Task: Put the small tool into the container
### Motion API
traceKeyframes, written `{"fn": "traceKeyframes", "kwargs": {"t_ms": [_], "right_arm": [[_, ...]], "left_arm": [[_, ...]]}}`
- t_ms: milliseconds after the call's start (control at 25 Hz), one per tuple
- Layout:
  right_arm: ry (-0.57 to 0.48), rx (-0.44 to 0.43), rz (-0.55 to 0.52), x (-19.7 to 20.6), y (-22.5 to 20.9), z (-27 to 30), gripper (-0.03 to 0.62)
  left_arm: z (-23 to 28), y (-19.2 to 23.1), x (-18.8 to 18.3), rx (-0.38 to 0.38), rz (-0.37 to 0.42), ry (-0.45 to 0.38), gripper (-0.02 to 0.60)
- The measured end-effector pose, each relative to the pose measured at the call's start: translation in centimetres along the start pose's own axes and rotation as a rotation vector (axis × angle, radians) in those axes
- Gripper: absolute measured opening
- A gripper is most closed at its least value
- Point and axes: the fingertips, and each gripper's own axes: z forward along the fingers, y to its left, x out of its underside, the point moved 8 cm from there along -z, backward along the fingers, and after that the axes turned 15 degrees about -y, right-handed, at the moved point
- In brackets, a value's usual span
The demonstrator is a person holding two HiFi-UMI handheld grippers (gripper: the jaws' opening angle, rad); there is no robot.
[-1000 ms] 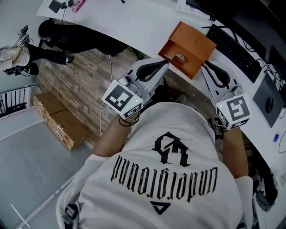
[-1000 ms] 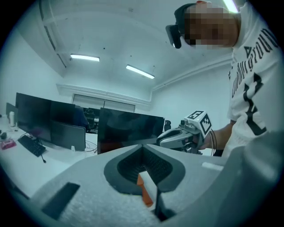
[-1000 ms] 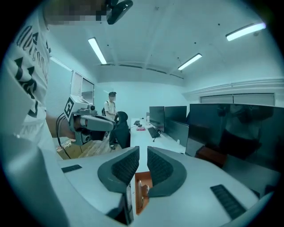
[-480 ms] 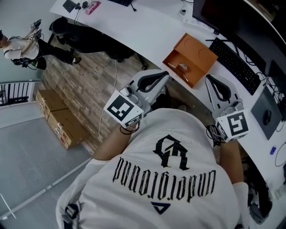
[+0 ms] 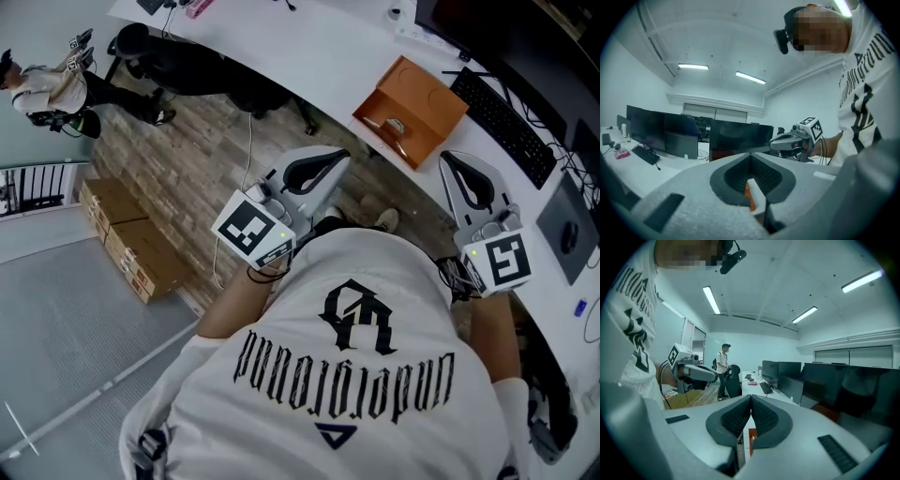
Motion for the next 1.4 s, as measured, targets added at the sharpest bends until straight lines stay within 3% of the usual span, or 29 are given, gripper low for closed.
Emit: {"fn": "traceKeyframes", "kwargs": {"t_ms": [440,960,1400], "right_arm": [[0.005,0.084,0.014,-1.2,6.3,1.3,0.015],[0.017,0.143,0.015,-1.3,18.0,2.3,0.015],[0.029,0.174,0.002,-1.9,25.1,0.9,0.015]], "left_arm": [[-7.0,1.0,-2.2,0.071,-0.014,-0.015,0.014],[-17.8,1.8,-2.8,0.117,-0.036,-0.044,0.014],[-22.1,0.0,-3.4,0.185,-0.052,-0.07,0.014]]}}
